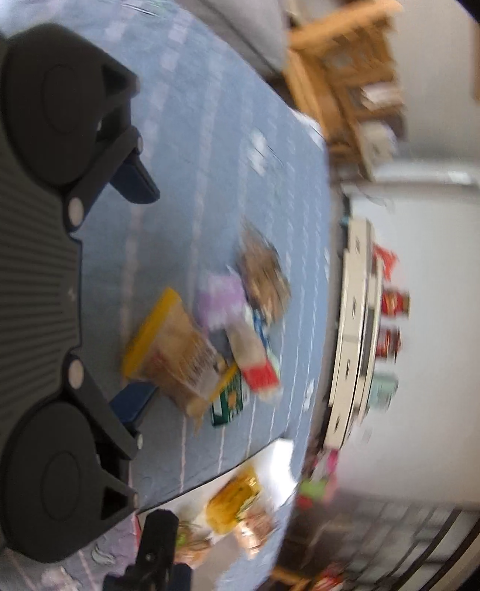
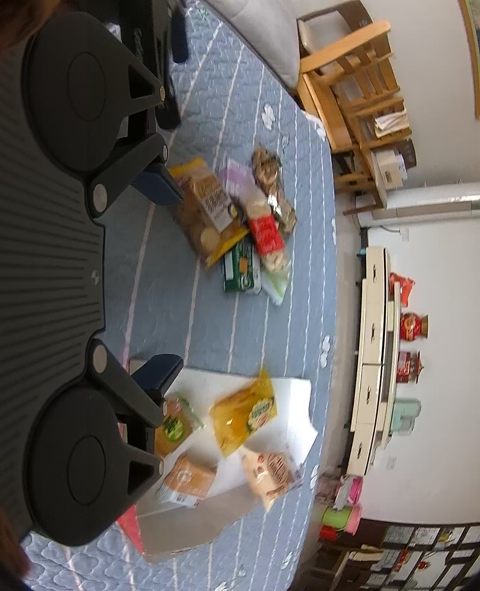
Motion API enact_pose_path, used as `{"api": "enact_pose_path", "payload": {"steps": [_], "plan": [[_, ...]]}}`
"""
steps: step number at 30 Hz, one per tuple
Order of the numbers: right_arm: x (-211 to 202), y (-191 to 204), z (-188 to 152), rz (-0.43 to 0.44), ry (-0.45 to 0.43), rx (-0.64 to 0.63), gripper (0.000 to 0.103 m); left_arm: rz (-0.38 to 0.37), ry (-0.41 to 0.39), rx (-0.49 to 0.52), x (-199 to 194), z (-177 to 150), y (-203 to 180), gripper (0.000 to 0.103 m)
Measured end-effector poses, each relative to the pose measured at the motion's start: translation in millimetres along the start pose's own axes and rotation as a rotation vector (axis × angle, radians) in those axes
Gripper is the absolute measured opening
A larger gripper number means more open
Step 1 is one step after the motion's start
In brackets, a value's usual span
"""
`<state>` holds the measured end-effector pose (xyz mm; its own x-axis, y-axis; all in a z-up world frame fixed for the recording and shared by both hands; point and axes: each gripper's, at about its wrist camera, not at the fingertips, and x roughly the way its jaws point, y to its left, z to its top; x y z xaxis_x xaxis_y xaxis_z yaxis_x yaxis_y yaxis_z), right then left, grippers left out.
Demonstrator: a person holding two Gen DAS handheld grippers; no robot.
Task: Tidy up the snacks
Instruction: 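Grasp the yellow-edged egg-roll bag with the left gripper while the right grasps the green biscuit pack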
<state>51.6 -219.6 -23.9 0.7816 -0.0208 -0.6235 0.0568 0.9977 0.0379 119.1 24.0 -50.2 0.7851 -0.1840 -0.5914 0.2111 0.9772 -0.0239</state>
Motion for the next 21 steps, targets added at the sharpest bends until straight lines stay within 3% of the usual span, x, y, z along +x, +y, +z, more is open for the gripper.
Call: {"api": "enact_pose_path", "payload": {"steps": [4, 10, 13, 15, 17, 21], "plan": [[1.1, -9.4, -0.1, -0.025, -0.001, 0.020, 0.103, -0.021, 0.002, 0.154, 36.8, 11.7, -26.0, 0.102], [8.4, -22.1, -1.4, -0.053, 0.006, 0.069, 0.103, -0.085, 0.052, 0.234, 76.2, 22.0, -48.9, 0.101], [13.1, -24.3, -1.6, -0.060, 0.010, 0.086, 0.103, -0.078, 0.033, 0.269, 81.0, 19.0, -59.0, 0.085], [16.0, -24.1, -1.3, -0.062, 0.012, 0.092, 0.103, -0.105, 0.034, 0.255, 75.0, 17.5, -60.4, 0.059], [19.2, -23.8, -0.3, -0.062, 0.014, 0.095, 0.103, -0.087, 0.025, 0.256, 64.1, 11.4, -60.8, 0.047], [26.1, -22.5, 4.0, -0.054, 0.021, 0.091, 0.103, -0.066, 0.031, 0.167, 32.8, -6.6, -41.8, 0.044]]}}
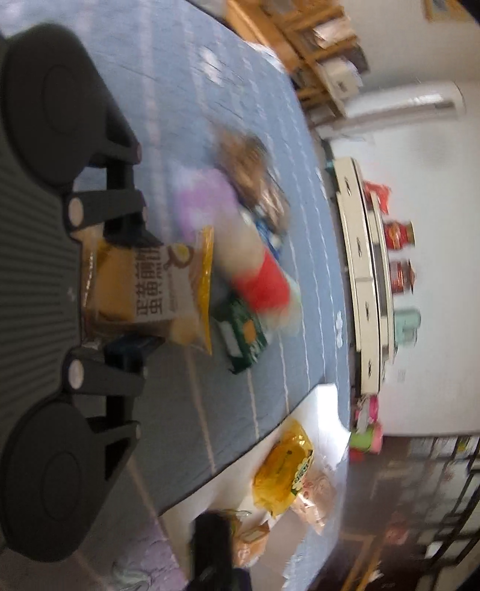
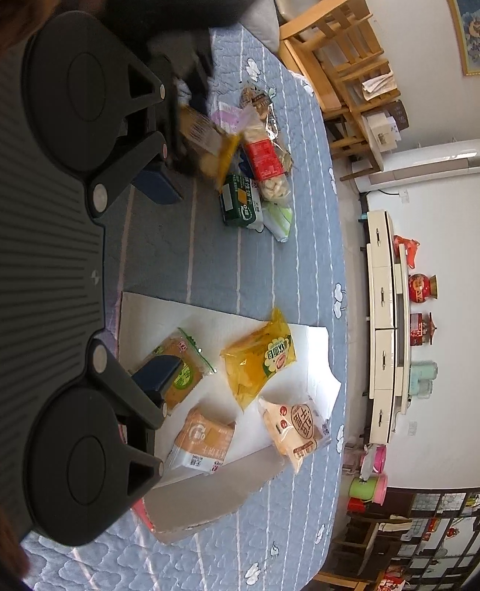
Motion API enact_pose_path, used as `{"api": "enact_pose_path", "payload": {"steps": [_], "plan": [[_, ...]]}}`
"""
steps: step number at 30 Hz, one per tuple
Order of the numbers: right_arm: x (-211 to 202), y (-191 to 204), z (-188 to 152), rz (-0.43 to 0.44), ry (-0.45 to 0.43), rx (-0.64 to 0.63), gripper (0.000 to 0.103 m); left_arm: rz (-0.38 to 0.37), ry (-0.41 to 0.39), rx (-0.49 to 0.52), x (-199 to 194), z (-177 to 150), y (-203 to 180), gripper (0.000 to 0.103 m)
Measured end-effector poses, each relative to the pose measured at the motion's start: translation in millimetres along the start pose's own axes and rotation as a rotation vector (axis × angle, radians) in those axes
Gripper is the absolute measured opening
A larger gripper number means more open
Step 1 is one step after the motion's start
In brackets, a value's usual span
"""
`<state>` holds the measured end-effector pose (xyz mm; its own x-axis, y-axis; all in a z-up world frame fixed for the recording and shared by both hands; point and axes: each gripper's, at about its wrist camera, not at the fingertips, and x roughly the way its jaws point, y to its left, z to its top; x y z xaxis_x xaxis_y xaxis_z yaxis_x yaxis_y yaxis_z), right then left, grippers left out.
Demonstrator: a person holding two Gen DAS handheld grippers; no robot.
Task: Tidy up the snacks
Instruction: 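Grasp the yellow-edged egg-roll bag with the left gripper while the right grasps the green biscuit pack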
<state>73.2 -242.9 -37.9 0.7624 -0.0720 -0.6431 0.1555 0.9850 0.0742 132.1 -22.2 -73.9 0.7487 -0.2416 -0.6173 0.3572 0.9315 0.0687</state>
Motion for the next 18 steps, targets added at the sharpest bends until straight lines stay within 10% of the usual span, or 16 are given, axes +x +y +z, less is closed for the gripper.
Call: {"api": "enact_pose_path", "payload": {"steps": [18], "plan": [[129.6, 61.7, 47.1, 0.122, 0.141, -0.105, 0.103, 0.171, -0.019, -0.148, -38.6, -41.7, 58.8, 0.048]]}}
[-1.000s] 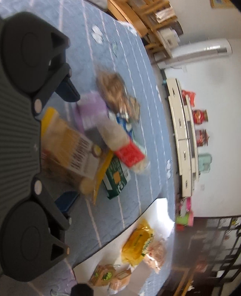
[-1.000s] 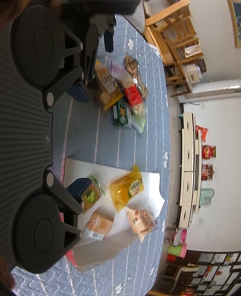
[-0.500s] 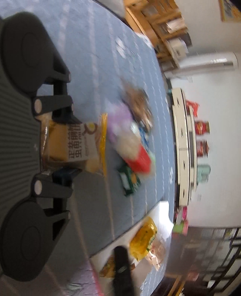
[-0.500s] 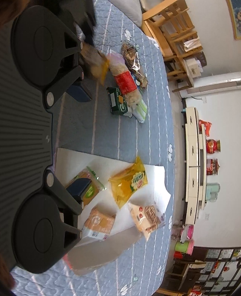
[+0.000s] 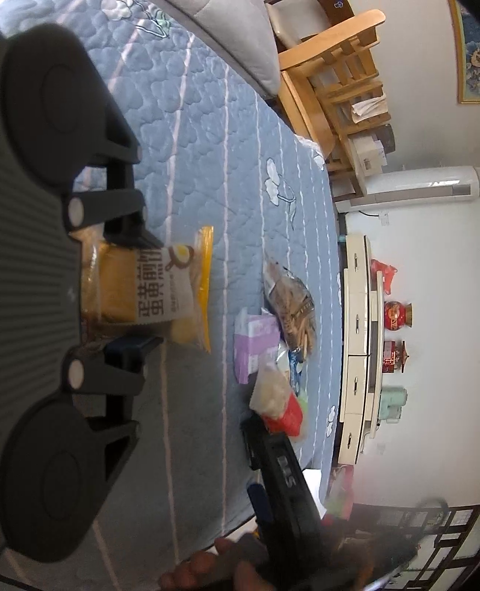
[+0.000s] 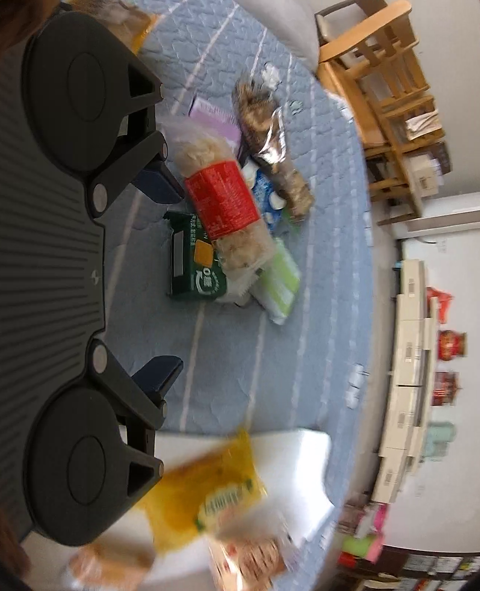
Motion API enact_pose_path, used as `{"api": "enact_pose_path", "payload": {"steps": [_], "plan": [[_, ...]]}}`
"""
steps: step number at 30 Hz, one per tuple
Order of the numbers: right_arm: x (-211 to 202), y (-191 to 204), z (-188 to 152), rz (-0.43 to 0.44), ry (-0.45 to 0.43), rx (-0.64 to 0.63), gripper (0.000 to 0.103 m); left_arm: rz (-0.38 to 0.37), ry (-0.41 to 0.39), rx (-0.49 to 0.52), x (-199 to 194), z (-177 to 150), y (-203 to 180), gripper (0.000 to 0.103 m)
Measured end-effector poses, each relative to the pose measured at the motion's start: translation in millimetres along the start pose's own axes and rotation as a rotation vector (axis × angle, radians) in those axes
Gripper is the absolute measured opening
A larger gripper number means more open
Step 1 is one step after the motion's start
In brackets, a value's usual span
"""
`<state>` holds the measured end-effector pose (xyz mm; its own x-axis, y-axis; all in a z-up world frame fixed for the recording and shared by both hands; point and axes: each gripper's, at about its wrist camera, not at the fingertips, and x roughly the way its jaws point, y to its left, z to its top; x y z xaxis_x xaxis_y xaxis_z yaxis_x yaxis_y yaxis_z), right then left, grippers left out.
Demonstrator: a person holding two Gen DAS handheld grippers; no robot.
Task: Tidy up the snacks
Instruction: 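Grasp the yellow-edged egg-roll bag with the left gripper while the right grasps the green biscuit pack, then carry the egg-roll bag and green biscuit pack over the white tray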
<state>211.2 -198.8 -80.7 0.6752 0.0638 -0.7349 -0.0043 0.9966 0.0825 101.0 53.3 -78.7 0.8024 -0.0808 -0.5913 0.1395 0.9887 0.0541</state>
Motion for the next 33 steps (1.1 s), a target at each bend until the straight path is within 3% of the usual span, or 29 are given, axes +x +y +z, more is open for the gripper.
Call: {"api": "enact_pose_path", "payload": {"steps": [6, 7, 8, 9, 14, 19, 24, 33], "plan": [[28.3, 20.2, 12.0, -0.061, -0.010, -0.069, 0.103, 0.007, -0.004, -0.033, 15.7, 3.7, -0.6, 0.056], [29.3, 22.3, 13.4, -0.066, -0.019, -0.075, 0.097, 0.004, -0.004, -0.037, 16.4, 4.4, -0.8, 0.056], [27.6, 23.2, 14.4, -0.069, -0.027, -0.081, 0.074, 0.003, -0.003, -0.039, 16.6, 4.8, -0.7, 0.055], [25.0, 24.9, 15.2, -0.067, -0.026, -0.086, 0.064, 0.001, -0.004, -0.039, 16.4, 4.7, -1.1, 0.054], [4.3, 21.1, -2.3, -0.059, 0.012, -0.084, 0.063, 0.004, -0.005, -0.034, 11.9, 4.4, -3.3, 0.050], [-47.3, 16.9, -44.0, -0.017, 0.041, -0.121, 0.063, -0.009, -0.005, -0.050, -2.2, 5.5, -4.6, 0.049], [-98.1, 13.4, -73.1, -0.021, 0.000, -0.083, 0.063, -0.010, -0.010, -0.044, -26.4, 6.0, -14.8, 0.049], [-170.1, 8.0, -95.1, -0.045, -0.113, -0.028, 0.063, -0.014, -0.050, -0.069, -78.7, 19.7, -30.2, 0.049]]}}
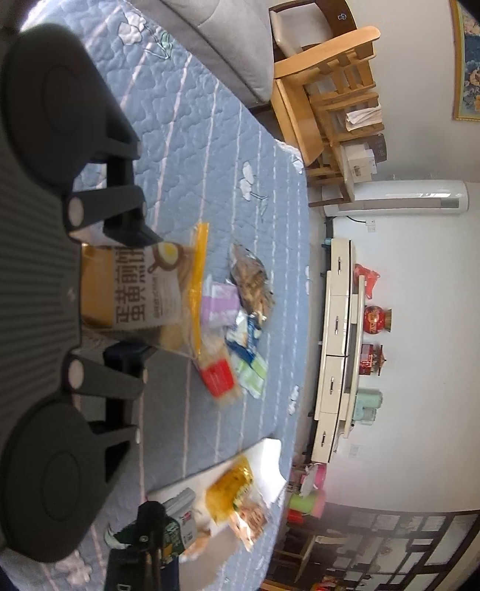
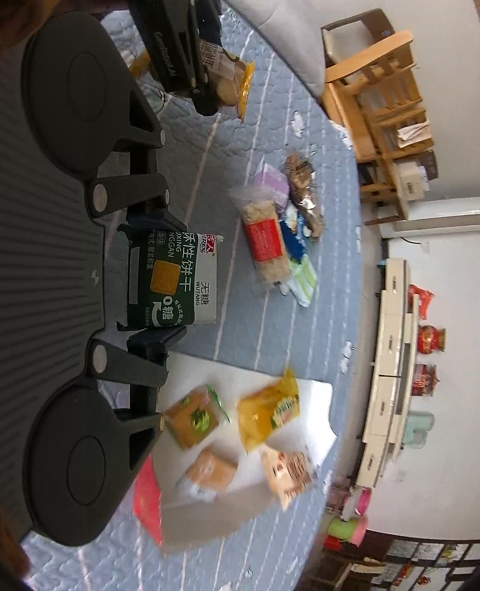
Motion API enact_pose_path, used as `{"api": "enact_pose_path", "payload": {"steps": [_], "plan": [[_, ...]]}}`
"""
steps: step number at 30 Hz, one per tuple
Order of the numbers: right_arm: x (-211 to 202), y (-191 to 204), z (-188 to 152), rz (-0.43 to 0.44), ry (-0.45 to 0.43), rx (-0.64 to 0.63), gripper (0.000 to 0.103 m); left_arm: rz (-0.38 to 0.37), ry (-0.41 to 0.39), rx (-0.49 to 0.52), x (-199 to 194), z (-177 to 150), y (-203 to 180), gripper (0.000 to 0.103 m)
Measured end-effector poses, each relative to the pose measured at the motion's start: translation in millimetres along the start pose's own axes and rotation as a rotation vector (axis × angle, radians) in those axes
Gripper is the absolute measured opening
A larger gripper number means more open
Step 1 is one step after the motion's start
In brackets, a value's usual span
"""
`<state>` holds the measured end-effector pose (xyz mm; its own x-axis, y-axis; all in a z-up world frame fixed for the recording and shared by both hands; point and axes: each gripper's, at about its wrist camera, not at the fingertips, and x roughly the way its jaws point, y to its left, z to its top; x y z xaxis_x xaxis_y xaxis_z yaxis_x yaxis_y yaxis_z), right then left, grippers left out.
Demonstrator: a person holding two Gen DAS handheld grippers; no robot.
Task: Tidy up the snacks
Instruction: 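Carry the egg-roll bag and green biscuit pack over the white tray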
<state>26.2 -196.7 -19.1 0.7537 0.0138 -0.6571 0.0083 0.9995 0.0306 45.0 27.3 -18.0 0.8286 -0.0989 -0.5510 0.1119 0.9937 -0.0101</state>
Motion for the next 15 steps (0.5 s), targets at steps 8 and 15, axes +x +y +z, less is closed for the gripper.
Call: {"api": "enact_pose_path", "payload": {"steps": [8, 15], "plan": [[-29.5, -1.4, 5.0, -0.012, -0.089, 0.010, 0.063, 0.002, -0.044, -0.006, -34.9, 11.4, -11.8, 0.049], [-50.5, -11.3, -0.8, -0.036, -0.129, 0.029, 0.063, -0.020, -0.075, 0.004, -54.8, 19.0, -26.1, 0.049]]}}
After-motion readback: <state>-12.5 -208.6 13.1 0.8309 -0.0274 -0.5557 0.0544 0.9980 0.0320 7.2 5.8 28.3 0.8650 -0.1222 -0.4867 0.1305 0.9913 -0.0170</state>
